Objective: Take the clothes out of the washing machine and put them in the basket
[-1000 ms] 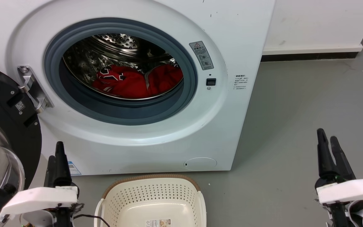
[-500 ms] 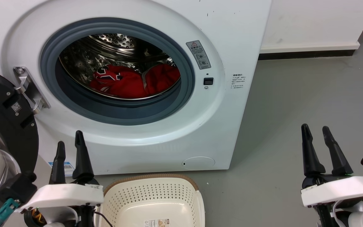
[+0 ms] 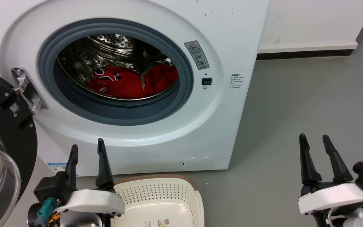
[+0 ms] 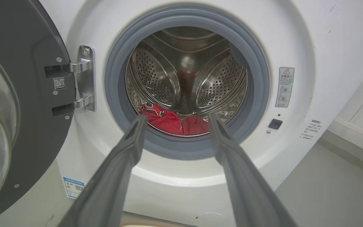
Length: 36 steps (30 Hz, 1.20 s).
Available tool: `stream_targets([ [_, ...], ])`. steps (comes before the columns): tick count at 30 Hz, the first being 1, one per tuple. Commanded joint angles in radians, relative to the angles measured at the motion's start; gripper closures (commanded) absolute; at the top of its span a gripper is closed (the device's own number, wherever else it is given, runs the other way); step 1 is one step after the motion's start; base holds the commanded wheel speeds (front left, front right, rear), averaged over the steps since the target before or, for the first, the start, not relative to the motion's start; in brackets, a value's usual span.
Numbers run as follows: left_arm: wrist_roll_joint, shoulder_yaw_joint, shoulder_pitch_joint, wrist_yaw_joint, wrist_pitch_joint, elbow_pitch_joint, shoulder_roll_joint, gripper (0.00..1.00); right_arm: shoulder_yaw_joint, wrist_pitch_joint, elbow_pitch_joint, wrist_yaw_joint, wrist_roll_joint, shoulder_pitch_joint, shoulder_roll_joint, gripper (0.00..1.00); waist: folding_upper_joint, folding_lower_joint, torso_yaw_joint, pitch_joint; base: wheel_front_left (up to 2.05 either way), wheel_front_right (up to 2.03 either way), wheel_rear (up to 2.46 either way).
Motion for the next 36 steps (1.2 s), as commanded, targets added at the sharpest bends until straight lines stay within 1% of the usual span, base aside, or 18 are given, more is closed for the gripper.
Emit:
stream_targets([
  [1, 0.026, -0.02, -0.01, 0.024, -0.011, -0.005, 0.017, 0.0, -0.002, -0.009, -0.005, 0.0, -0.027, -0.005, -0.002, 0.0, -0.0001, 0.0, 0.0, 0.0, 0.0, 0.0, 0.0],
  [4, 0.032, -0.054, -0.01, 0.061, -0.019, 0.01, 0.034, 0.0, 0.005, -0.016, 0.001, 0.0, -0.061, -0.003, -0.003, 0.0, -0.0001, 0.0, 0.0, 0.0, 0.0, 0.0, 0.0],
  [7, 0.019, -0.064, -0.003, 0.068, -0.026, 0.028, 0.037, 0.0, 0.012, -0.024, 0.005, 0.0, -0.098, 0.001, -0.003, 0.0, -0.0001, 0.0, -0.001, -0.001, 0.0, 0.0, 0.0],
  [9, 0.007, -0.058, 0.004, 0.052, -0.03, 0.038, 0.03, 0.0, 0.014, -0.029, 0.009, 0.0, -0.119, 0.005, -0.003, 0.0, -0.0001, 0.0, -0.002, -0.002, 0.0, 0.0, 0.0],
  [13, -0.002, -0.026, 0.022, -0.012, -0.04, 0.074, 0.013, 0.0, 0.015, -0.039, 0.019, 0.0, -0.164, 0.011, -0.003, 0.0, -0.0001, 0.0, -0.004, -0.005, 0.0, 0.0, 0.0],
  [15, 0.018, -0.011, 0.022, -0.043, -0.045, 0.093, 0.005, 0.0, 0.017, -0.042, 0.021, 0.0, -0.183, 0.011, -0.003, 0.0, -0.0001, 0.0, -0.005, -0.005, 0.0, 0.0, 0.0],
  [18, 0.076, -0.002, 0.02, -0.068, -0.052, 0.102, 0.0, 0.0, 0.02, -0.05, 0.023, 0.0, -0.216, 0.013, -0.003, 0.0, -0.0001, 0.0, -0.007, -0.005, 0.0, 0.0, 0.0],
  [20, 0.119, -0.003, 0.021, -0.068, -0.056, 0.105, -0.001, 0.0, 0.023, -0.054, 0.023, 0.0, -0.235, 0.015, -0.003, 0.0, -0.0001, 0.0, -0.008, -0.006, 0.0, 0.0, 0.0],
  [24, 0.187, -0.02, 0.028, -0.052, -0.064, 0.102, 0.002, 0.0, 0.023, -0.063, 0.021, 0.0, -0.277, 0.02, -0.003, 0.0, -0.0001, 0.0, -0.008, -0.008, 0.0, 0.0, 0.0],
  [31, 0.24, -0.04, 0.042, -0.033, -0.077, 0.097, 0.008, 0.0, 0.024, -0.075, 0.027, 0.0, -0.303, 0.021, -0.003, 0.0, -0.0001, 0.0, -0.009, -0.011, 0.0, 0.0, 0.0],
  [32, 0.241, -0.041, 0.044, -0.036, -0.08, 0.097, 0.007, 0.0, 0.022, -0.078, 0.031, 0.0, -0.298, 0.023, -0.003, 0.0, -0.0001, 0.0, -0.009, -0.011, 0.0, 0.0, 0.0],
  [33, 0.231, -0.035, 0.046, -0.05, -0.082, 0.092, -0.003, 0.0, 0.024, -0.082, 0.042, 0.0, -0.286, 0.028, -0.003, 0.0, -0.0001, 0.0, -0.008, -0.011, 0.0, 0.0, 0.0],
  [34, 0.231, -0.035, 0.046, -0.05, -0.082, 0.092, -0.003, 0.0, 0.024, -0.082, 0.042, 0.0, -0.286, 0.028, -0.003, 0.0, -0.0001, 0.0, -0.008, -0.011, 0.0, 0.0, 0.0],
  [36, 0.213, -0.018, 0.054, -0.073, -0.087, 0.086, -0.019, 0.0, 0.017, -0.085, 0.054, 0.0, -0.259, 0.032, -0.003, 0.0, -0.0001, 0.0, -0.008, -0.011, 0.0, 0.0, 0.0],
])
